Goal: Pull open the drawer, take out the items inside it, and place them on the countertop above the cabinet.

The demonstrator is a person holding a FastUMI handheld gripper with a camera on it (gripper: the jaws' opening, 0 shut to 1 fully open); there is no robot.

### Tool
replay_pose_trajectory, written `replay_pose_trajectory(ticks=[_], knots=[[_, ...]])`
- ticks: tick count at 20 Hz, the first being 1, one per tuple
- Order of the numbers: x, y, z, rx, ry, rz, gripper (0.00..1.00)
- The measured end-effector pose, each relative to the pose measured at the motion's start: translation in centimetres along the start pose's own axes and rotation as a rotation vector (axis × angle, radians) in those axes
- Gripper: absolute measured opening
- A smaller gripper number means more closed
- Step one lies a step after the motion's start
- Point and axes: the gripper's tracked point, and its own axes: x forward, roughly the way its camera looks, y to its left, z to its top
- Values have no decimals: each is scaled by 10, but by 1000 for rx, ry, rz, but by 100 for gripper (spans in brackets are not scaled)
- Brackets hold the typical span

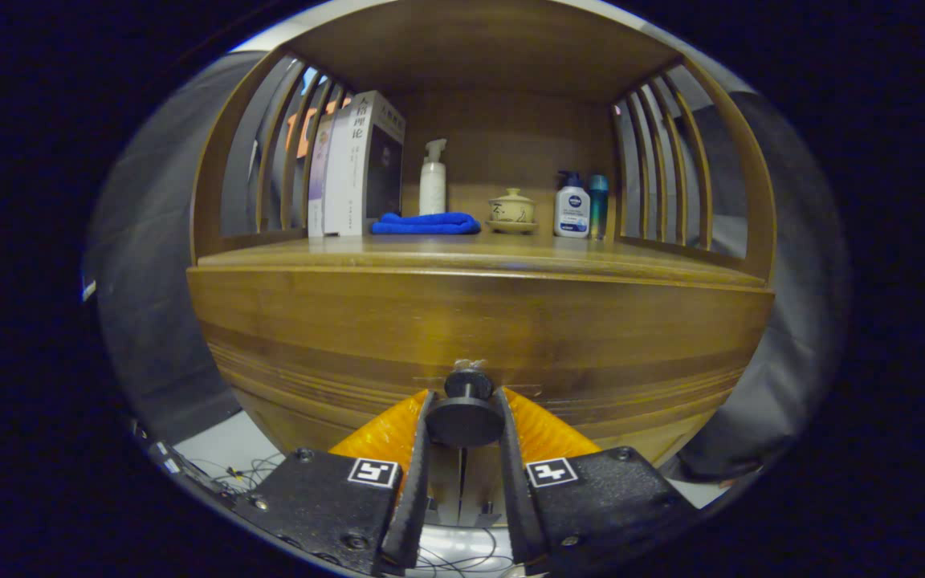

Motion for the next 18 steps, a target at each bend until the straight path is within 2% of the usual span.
replay_pose_trajectory(ticks=[5,11,18], knots=[[-1,-2,0,-31,-3,0,37],[-10,1,-4,-40,14,3,36],[-49,4,-17,-36,12,22,36]])
